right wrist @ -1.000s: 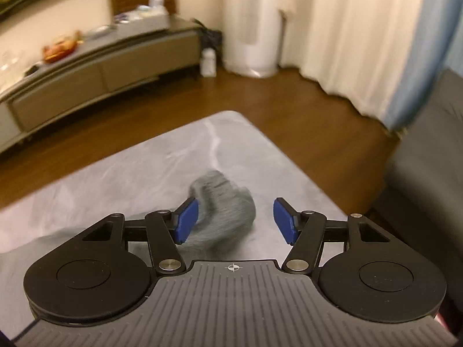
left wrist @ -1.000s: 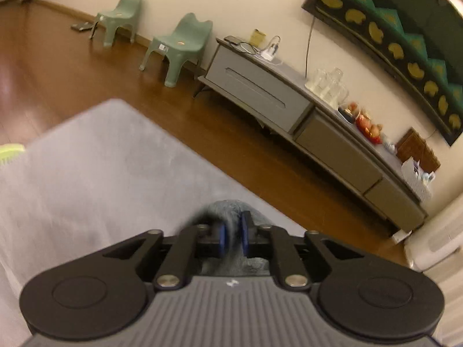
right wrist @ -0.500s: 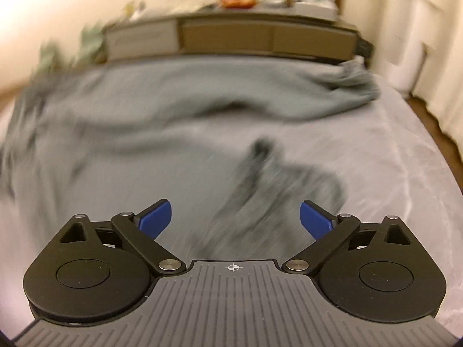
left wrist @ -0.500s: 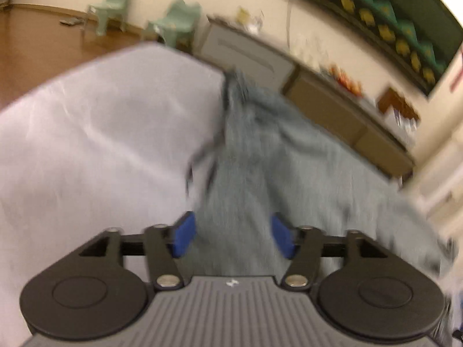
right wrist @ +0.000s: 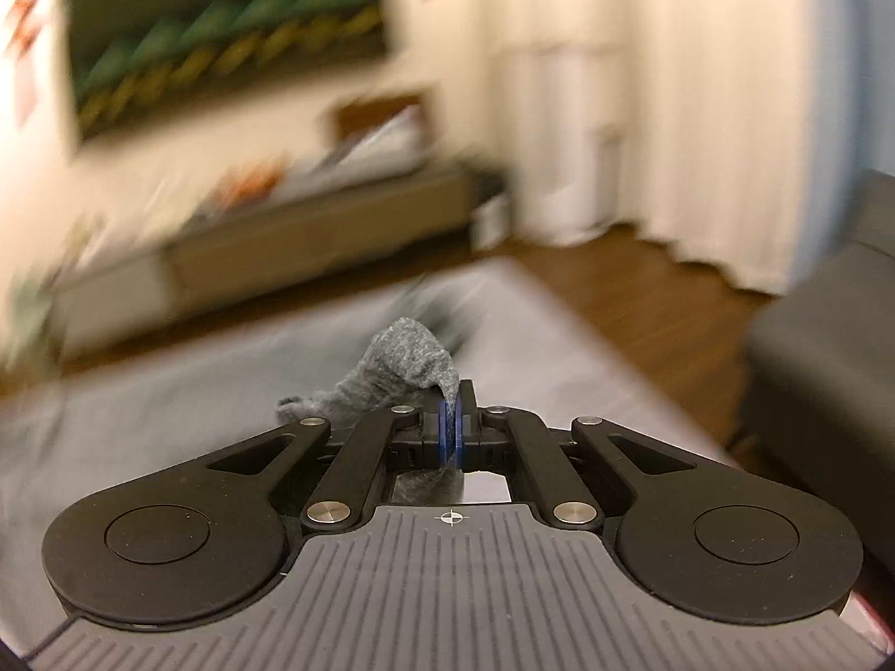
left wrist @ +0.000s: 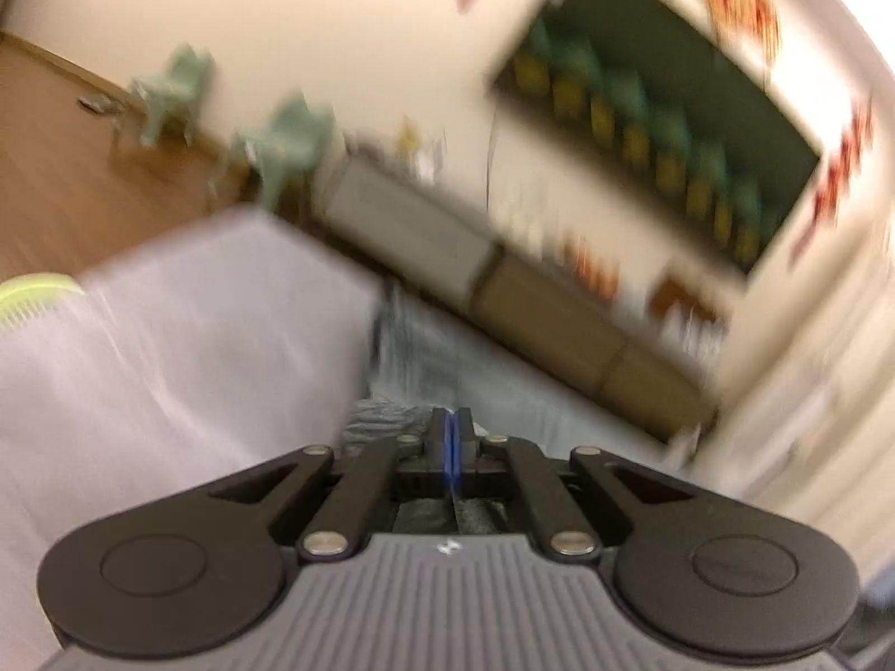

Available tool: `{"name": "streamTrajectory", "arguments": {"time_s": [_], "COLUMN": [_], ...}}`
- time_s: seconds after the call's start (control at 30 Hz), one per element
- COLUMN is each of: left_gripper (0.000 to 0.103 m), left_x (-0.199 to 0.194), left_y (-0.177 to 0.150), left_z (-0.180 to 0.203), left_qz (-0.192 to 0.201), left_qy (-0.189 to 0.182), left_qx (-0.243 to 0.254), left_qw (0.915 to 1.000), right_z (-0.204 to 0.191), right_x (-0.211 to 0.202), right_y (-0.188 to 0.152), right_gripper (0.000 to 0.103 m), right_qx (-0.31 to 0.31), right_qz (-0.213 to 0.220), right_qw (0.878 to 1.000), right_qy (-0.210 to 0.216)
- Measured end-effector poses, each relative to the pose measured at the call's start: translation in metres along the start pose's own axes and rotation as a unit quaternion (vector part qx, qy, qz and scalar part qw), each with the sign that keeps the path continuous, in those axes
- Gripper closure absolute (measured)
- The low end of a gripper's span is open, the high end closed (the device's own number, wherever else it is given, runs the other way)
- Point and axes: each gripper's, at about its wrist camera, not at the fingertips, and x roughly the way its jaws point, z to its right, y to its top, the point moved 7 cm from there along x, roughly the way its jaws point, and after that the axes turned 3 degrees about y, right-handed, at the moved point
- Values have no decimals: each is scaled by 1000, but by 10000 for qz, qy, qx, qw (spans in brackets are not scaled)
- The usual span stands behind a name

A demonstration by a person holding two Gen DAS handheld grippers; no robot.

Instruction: Fold clothes

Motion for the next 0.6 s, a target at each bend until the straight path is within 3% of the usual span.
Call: {"name": "streamTrajectory", "arguments": {"time_s": [0.1,0.2,0.23,0.3,0.37,0.47,0.6], "left_gripper": [102,102,102,102,102,102,102], "left_x": [-12,-3,-1,3,10,33,57], "left_y": [12,-8,-16,-28,-28,4,67], "left_z": [-24,-38,-41,-45,-42,-14,33], "left_qz": [-48,-565,-717,-993,-1162,-1061,-832], "left_qy": [117,335,339,334,269,160,-94], "left_qx": [-102,-16,-12,-18,-73,-168,-422], "left_qw": [9999,9978,9969,9945,9928,9941,9956], "right_z": [43,58,61,67,71,62,28], "right_x": [-2,20,29,47,55,74,79], "right_y": [1,-44,-64,-102,-118,-85,22], "right_gripper": [102,101,101,101,101,102,102], "right_qx": [379,473,563,1045,1284,1222,1390], "right_qz": [2,-609,-939,-1662,-1973,-1778,-822], "right_qw": [9982,9954,9928,9804,9712,9758,9851], "right_qy": [-455,-567,-478,142,375,358,597]}}
